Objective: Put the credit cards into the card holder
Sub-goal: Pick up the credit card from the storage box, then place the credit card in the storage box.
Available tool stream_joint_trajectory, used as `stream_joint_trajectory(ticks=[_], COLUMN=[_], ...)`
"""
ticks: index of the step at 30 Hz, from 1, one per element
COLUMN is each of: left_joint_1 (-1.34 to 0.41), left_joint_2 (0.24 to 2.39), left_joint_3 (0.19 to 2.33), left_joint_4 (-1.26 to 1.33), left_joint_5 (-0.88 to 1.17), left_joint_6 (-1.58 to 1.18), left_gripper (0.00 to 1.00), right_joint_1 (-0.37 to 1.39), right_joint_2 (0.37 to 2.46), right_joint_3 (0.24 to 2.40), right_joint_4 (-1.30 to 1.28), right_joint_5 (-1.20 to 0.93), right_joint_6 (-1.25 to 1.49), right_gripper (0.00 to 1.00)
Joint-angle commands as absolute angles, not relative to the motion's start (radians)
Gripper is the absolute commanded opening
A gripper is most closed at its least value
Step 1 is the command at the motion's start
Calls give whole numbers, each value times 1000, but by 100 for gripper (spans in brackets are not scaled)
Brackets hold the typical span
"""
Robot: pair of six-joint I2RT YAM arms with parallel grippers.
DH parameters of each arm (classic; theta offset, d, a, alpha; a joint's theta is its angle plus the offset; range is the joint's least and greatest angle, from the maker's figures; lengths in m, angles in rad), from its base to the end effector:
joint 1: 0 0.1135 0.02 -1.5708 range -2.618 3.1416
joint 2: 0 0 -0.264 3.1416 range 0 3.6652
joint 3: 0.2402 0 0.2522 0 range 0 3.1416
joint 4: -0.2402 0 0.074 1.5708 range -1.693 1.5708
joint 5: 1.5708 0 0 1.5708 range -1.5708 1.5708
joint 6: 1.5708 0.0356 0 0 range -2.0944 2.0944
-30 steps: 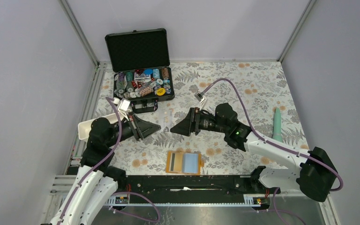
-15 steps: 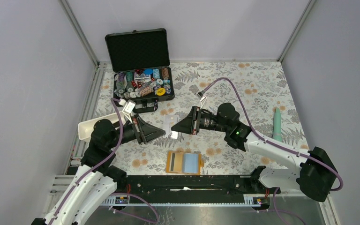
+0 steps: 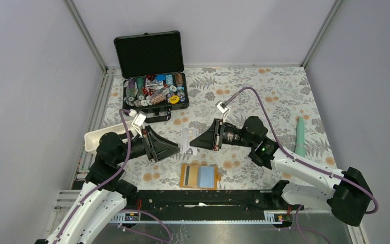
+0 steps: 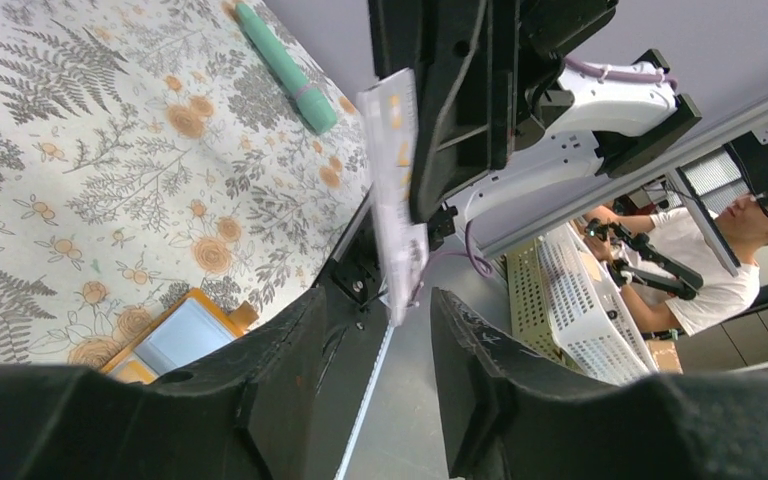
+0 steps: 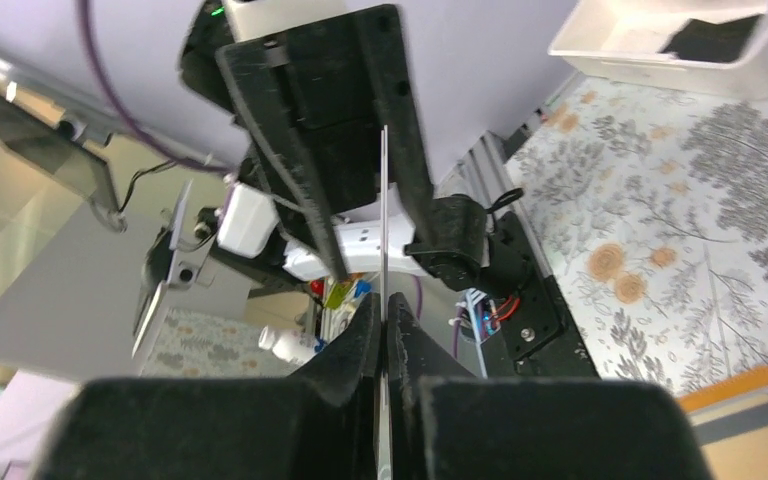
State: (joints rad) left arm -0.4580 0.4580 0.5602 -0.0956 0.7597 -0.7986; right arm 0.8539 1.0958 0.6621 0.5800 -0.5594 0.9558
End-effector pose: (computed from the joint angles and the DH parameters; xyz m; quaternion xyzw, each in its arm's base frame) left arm 0.0973 -0.0753 0.3156 0.1483 0.6896 -0.5987 0.3794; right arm 0.1499 0.2007 0.3150 -0.1767 0.6380 0.6835 0.3076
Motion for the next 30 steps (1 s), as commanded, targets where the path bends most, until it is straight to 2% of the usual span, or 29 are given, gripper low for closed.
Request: stream_joint_trajectory(ticks=[1, 6, 12, 20, 30], left_joint_1=[-462, -462, -465, -490, -604], left_joint_2=[463, 464, 464, 464, 520], left_joint_3=[575, 592, 595, 623, 641], left_joint_4=[-72, -69, -69, -67, -42], left_joint_5=[839, 888, 891, 921, 857], left_joint_6=[-801, -809, -810, -813, -799], left_gripper=[47, 48, 45, 47, 46], right_joint_1=[854, 854, 854, 854, 854], right_joint_2=[1052, 1054, 1064, 1068, 1093], right_joint_3=[668, 666, 685, 686, 690], right_joint_4=[720, 784, 800, 742, 754], right_joint_5=[-684, -780, -844, -804, -806], right_joint_6=[951, 958, 963, 936, 937], right_gripper=[0, 0, 0, 0, 0])
